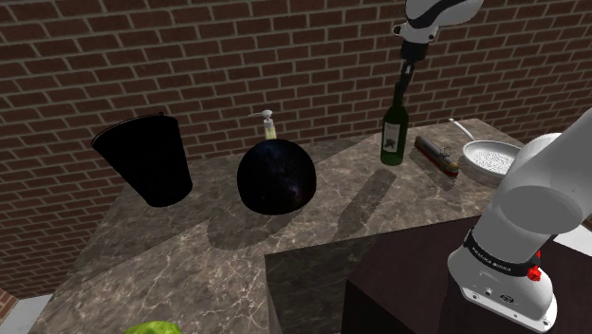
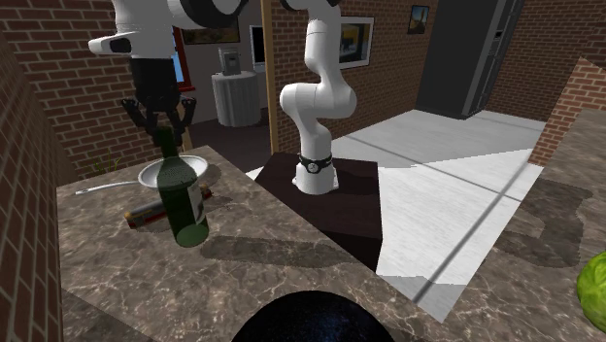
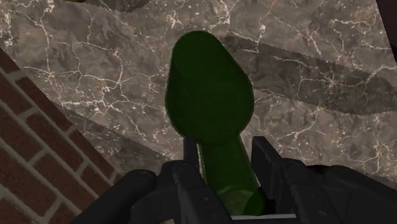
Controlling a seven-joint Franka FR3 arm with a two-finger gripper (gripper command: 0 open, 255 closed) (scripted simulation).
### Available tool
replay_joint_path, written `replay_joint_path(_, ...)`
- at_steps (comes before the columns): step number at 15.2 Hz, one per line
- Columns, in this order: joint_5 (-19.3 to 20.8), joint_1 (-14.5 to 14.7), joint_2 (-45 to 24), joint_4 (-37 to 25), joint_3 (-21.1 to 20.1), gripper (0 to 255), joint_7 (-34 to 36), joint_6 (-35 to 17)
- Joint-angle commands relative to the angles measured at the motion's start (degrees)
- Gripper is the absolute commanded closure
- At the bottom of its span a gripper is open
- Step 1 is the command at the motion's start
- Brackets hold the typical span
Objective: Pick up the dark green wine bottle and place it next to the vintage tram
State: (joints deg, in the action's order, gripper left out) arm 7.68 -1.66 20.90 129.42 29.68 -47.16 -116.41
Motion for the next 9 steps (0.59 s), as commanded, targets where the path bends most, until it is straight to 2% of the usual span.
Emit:
replay_joint_path(1,-0.05,0.02,-0.38,1.21,0.24,255,-0.09,-1.63)
replay_joint_path(4,-0.14,0.03,-1.07,3.05,0.68,255,-0.35,-4.12)
replay_joint_path(9,-0.14,0.03,-1.07,3.05,0.68,255,-0.35,-4.12)
